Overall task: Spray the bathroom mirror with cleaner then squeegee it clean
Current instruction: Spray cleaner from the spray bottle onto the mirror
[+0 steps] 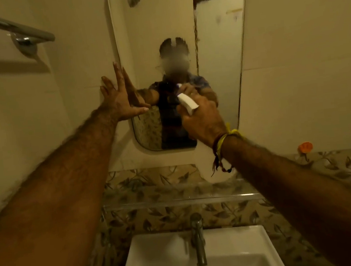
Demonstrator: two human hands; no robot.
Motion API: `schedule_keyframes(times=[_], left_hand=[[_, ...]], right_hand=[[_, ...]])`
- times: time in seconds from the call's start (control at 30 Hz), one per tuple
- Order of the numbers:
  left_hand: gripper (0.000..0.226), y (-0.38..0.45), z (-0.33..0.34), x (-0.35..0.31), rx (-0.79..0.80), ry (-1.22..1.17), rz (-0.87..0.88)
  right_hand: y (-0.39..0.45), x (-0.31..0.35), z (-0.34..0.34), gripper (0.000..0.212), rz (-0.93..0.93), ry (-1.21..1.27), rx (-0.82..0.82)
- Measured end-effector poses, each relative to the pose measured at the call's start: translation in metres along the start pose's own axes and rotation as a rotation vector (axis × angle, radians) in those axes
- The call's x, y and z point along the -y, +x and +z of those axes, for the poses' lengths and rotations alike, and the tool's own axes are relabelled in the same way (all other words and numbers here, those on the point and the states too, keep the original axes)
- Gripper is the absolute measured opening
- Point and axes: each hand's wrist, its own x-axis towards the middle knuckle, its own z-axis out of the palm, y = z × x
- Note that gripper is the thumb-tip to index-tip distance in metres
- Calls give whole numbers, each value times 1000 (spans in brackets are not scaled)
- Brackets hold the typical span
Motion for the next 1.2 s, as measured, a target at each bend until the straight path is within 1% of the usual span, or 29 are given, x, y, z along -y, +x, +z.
schedule_keyframes(times=[0.07, 0.2, 0.33, 0.43, 0.5, 0.63, 0.73, 0.8, 0.97, 1.03, 1.1, 1.2], left_hand=[[160, 3, 0, -1, 29, -33, -4], [159, 6, 0, -8, 35, -10, -53], [156, 6, -4, -10, 61, 2, -53], [156, 5, -8, -8, 79, -3, -34], [155, 5, -10, -8, 102, -9, -35], [159, 10, -7, -12, 109, -5, -85], [163, 13, -3, -15, 100, 7, -128], [165, 14, 0, -15, 90, 9, -139], [164, 9, 19, -4, -55, -40, -69], [163, 6, 28, -1, -65, -41, -60], [164, 1, 35, 0, -52, -29, -65], [163, -6, 46, 1, -15, -14, -72]], right_hand=[[3, 11, 15, 24, 0, 20, -11], [7, 30, 39, 25, 77, 173, -3], [11, 39, 49, 23, 33, 229, 71], [14, 34, 43, 27, 34, 285, 130], [18, 23, 38, 27, 55, 236, 98], [27, -7, 23, 24, 207, 186, -11], [30, -32, 0, 24, 205, 63, -126], [29, -46, -18, 21, 232, 13, -168], [14, -76, -47, 21, 304, -91, -263], [10, -90, -55, 17, 321, -126, -309], [5, -101, -59, 16, 350, -147, -314], [-9, -109, -54, 18, 371, -148, -256]])
